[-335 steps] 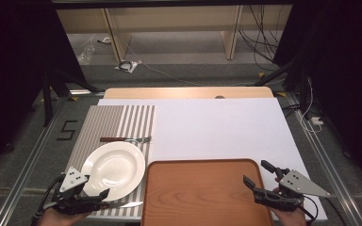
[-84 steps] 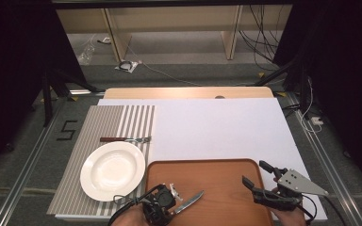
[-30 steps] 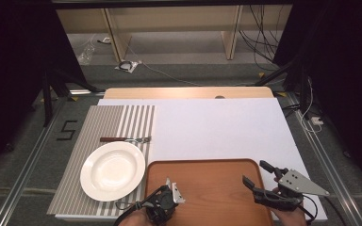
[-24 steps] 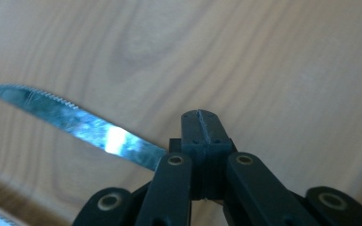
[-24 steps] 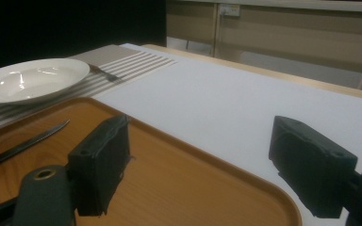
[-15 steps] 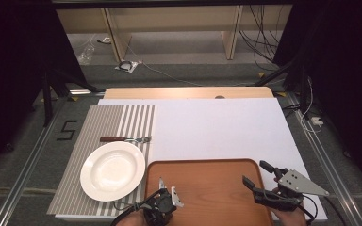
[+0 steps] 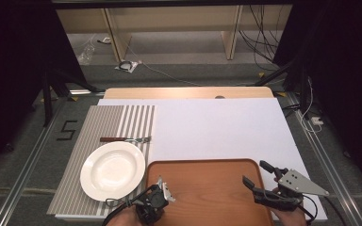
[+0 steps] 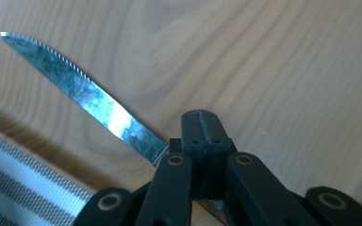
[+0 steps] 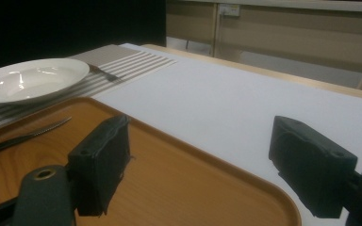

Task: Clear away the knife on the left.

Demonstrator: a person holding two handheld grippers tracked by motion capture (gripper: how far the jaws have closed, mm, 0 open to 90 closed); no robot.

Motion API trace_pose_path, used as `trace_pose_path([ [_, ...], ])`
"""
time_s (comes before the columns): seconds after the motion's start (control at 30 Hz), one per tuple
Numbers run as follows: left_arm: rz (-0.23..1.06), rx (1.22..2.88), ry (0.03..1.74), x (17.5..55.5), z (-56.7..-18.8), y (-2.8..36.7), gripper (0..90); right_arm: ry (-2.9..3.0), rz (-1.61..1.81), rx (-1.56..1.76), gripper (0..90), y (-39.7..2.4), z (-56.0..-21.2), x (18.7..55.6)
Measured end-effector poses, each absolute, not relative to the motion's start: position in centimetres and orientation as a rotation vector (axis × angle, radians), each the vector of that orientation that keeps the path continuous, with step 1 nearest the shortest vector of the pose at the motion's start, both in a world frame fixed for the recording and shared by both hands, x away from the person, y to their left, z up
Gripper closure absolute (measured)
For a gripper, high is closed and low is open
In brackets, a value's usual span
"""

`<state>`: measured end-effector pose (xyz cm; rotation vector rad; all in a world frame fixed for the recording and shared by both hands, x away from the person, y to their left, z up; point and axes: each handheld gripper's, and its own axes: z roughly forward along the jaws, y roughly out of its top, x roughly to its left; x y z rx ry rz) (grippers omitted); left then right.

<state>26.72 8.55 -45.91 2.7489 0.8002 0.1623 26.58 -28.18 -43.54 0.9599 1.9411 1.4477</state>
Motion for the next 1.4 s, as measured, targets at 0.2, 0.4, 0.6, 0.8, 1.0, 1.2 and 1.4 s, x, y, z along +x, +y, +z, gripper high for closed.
trace_pose_path([
  [0.2, 0.164, 2.736, 0.828, 27.0, -45.9, 9.2, 89.5, 1.941, 1.448, 0.960, 22.0, -28.2, -43.5, 26.6],
  [0.4, 0.164, 2.734, 0.837, 27.1, -45.9, 9.4, 89.5, 1.939, 1.450, 0.961, 22.0, -28.2, -43.5, 26.6],
  [0.6, 0.179, 2.670, 0.842, 27.3, -45.1, 9.7, 88.8, 1.939, 1.453, 0.959, 22.0, -28.2, -43.5, 26.6],
  [0.8, 0.193, 2.603, 0.869, 27.6, -44.5, 10.2, 78.7, 1.940, 1.452, 0.959, 22.0, -28.2, -43.5, 26.5],
  [1.0, 0.203, 2.518, 0.914, 28.2, -43.8, 10.8, 55.3, 1.941, 1.452, 0.958, 22.0, -28.2, -43.5, 26.5],
  [1.2, 0.257, 2.438, 0.963, 28.7, -43.2, 11.6, 38.4, 1.942, 1.451, 0.957, 22.0, -28.2, -43.5, 26.6],
  [1.4, 0.315, 2.368, 0.974, 29.1, -42.6, 12.4, 29.2, 1.942, 1.452, 0.958, 22.0, -28.2, -43.5, 26.6],
])
